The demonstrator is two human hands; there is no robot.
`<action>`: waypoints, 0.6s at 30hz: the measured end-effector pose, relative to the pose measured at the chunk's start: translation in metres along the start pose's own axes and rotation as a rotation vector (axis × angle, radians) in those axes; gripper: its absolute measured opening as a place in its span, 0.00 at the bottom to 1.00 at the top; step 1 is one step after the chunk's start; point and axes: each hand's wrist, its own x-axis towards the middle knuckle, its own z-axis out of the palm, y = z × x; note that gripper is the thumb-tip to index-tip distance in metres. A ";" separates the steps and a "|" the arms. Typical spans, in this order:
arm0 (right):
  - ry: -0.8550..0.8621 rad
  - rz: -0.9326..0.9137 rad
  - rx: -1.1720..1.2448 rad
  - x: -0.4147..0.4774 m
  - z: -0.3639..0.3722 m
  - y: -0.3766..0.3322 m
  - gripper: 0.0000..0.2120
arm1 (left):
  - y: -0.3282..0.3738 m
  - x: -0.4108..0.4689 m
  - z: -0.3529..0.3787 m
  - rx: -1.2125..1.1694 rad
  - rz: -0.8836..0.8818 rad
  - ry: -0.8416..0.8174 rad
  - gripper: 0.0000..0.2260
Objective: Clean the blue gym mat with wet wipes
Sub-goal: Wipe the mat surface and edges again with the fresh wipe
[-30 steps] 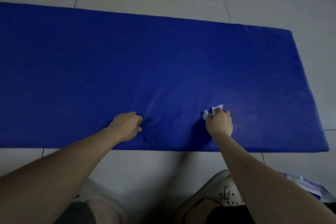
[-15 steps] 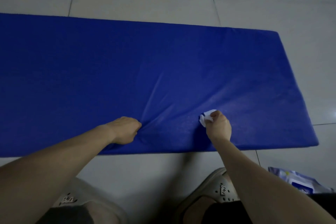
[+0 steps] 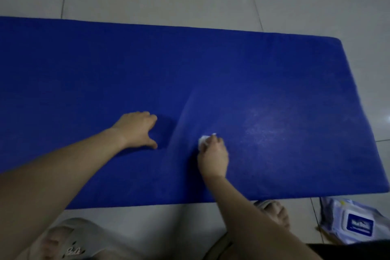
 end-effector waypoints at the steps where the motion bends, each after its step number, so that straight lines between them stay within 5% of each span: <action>1: -0.042 -0.084 0.007 -0.009 0.014 -0.013 0.19 | -0.009 0.004 -0.004 0.008 -0.030 -0.022 0.29; 4: -0.164 -0.357 0.001 -0.026 0.035 -0.039 0.18 | -0.016 0.011 -0.005 0.001 -0.079 -0.163 0.38; 7: -0.078 -0.453 -0.059 -0.007 0.019 -0.024 0.14 | -0.008 0.017 0.004 -0.020 -0.114 -0.265 0.52; 14: 0.220 0.102 -0.083 0.059 -0.069 0.082 0.14 | -0.002 0.023 -0.004 -0.080 -0.175 -0.314 0.57; 18: 0.250 0.296 -0.017 0.064 -0.058 0.066 0.14 | 0.002 0.025 -0.007 -0.084 -0.194 -0.329 0.56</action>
